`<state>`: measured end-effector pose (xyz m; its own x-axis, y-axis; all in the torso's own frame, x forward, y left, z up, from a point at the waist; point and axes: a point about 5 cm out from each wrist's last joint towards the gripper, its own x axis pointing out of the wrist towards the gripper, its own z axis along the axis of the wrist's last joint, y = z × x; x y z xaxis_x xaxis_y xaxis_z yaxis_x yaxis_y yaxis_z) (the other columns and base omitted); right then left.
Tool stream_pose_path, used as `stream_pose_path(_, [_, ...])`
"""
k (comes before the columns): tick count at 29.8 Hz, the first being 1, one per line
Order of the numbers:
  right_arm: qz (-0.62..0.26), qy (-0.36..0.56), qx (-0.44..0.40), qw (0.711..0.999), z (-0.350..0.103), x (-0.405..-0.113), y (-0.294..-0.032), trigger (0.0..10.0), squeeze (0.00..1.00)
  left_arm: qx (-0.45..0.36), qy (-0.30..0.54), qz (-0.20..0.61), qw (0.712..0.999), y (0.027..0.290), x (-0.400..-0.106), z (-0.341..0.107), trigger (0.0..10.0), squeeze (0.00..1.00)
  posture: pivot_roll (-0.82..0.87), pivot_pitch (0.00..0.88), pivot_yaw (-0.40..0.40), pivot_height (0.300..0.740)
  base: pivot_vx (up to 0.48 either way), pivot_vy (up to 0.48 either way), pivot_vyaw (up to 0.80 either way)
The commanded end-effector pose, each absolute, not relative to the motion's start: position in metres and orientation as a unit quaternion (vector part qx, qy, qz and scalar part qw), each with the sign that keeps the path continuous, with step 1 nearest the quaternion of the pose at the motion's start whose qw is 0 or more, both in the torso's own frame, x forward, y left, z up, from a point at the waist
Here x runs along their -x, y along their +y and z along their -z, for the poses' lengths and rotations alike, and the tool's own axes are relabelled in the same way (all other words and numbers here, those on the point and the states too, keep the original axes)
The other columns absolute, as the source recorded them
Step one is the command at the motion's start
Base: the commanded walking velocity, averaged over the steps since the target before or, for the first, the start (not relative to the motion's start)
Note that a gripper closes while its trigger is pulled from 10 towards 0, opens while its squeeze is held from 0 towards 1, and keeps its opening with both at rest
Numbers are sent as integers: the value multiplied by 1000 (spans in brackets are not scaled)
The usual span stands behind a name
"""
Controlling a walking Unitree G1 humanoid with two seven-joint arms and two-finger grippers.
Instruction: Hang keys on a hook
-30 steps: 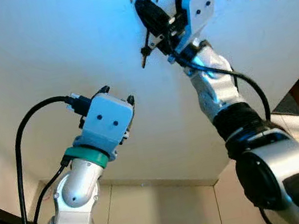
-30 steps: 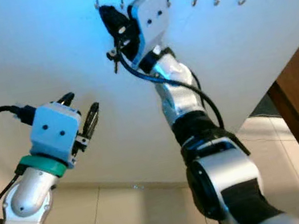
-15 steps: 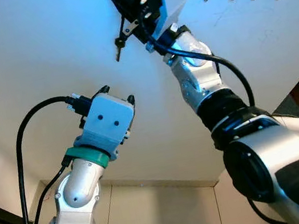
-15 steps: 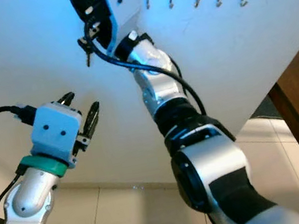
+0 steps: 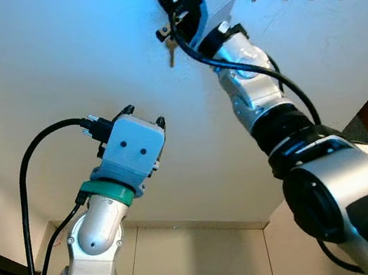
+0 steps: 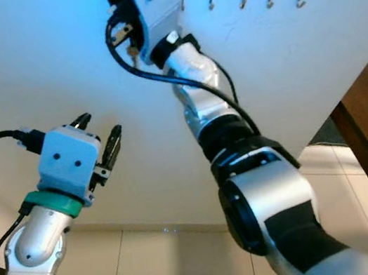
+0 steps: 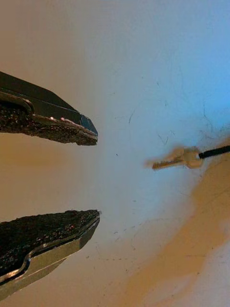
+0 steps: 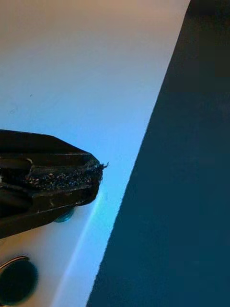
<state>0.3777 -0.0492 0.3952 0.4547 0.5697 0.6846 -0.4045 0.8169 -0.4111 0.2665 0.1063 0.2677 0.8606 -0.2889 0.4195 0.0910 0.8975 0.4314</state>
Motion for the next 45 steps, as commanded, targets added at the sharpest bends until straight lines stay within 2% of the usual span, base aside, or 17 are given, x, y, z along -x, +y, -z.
stream_pose_path(1, [-312,-436,88,839,-393,-375,-45,10000,0,-199,-245,110,943,104,-266,-266,10000,0,168,176,17,740,0,0,0])
stream_pose_path(10, [-294,-450,97,837,-391,-374,-50,10000,0,-199,-245,111,942,103,-266,-267,10000,0,168,176,19,740,0,0,0])
stream_pose_path(18, [-235,-475,103,842,-402,-374,-70,10000,0,-198,-246,114,942,102,-266,-266,10000,0,163,175,22,740,0,0,0])
stream_pose_path(22, [-236,-470,106,844,-402,-375,-70,10000,0,-198,-246,115,942,102,-266,-266,10000,0,162,175,23,740,0,0,0])
stream_pose_path(25, [-270,-433,107,853,-391,-380,-57,10000,0,-198,-247,116,941,102,-266,-267,10000,0,170,172,20,740,0,0,0])
stream_pose_path(31, [-283,-413,107,859,-385,-382,-45,10000,0,-199,-246,114,942,102,-265,-266,10000,0,180,171,13,740,0,0,0])
stream_pose_path(45, [-298,-354,146,874,-364,-389,-33,10000,0,-199,-243,112,943,103,-265,-264,10000,0,182,168,10,740,0,0,0])
